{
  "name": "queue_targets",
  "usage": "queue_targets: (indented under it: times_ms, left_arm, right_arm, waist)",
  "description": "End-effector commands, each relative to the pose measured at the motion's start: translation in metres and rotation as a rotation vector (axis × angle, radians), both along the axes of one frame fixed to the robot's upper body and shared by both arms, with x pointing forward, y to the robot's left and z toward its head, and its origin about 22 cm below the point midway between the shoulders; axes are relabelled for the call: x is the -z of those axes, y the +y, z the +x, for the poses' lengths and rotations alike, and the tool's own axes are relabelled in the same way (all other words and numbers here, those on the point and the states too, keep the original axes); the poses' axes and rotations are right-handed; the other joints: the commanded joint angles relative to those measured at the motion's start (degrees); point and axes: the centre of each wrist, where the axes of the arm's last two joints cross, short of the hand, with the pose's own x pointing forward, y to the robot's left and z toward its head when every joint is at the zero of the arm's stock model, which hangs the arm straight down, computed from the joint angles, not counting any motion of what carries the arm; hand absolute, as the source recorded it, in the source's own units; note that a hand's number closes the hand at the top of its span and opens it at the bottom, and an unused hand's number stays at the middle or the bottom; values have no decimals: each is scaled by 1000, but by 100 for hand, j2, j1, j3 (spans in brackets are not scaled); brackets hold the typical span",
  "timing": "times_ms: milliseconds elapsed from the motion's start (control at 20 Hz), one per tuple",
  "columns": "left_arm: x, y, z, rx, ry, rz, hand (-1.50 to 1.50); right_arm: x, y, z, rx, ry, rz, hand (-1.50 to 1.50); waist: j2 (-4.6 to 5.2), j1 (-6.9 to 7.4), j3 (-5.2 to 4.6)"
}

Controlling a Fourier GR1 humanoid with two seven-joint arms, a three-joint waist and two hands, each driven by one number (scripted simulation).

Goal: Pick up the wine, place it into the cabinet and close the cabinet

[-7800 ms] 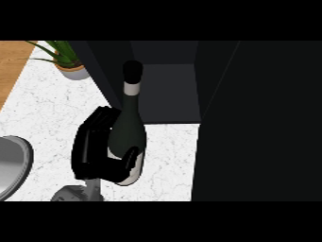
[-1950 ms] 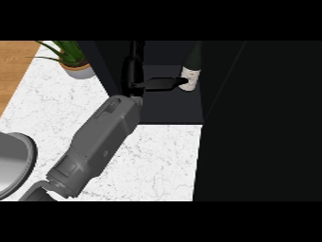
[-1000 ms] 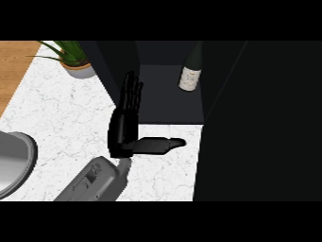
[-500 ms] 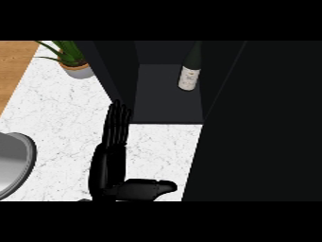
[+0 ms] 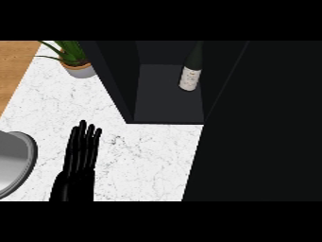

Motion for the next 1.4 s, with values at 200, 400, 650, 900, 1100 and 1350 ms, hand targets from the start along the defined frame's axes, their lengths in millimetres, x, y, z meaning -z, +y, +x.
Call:
queue_targets:
  times_ms: [200,400,650,900,1100,1350]
  left_arm:
    - [-15,43,-19,-19,-5,6,-150]
    - [-14,63,-26,-36,-23,12,-150]
    - [-23,99,-30,-32,-4,-1,-150]
    - [-35,121,-41,-46,-21,-3,-150]
    - [-38,130,-41,-9,-41,3,-150]
    - [-43,151,-37,7,-35,-2,-150]
  right_arm:
    - [-33,24,-29,-181,-61,124,150]
    - [-29,35,-20,-205,4,110,150]
    - [-28,72,-8,-235,14,143,150]
    - [-26,104,2,-201,31,147,150]
    - [-35,126,15,-164,4,136,150]
    - [-46,149,46,-133,2,120,150]
  waist:
    - [-11,61,-20]
    - [-5,143,-27]
    - [-10,206,-32]
    - [2,241,-20]
    - [15,269,-26]
    - [56,344,-23]
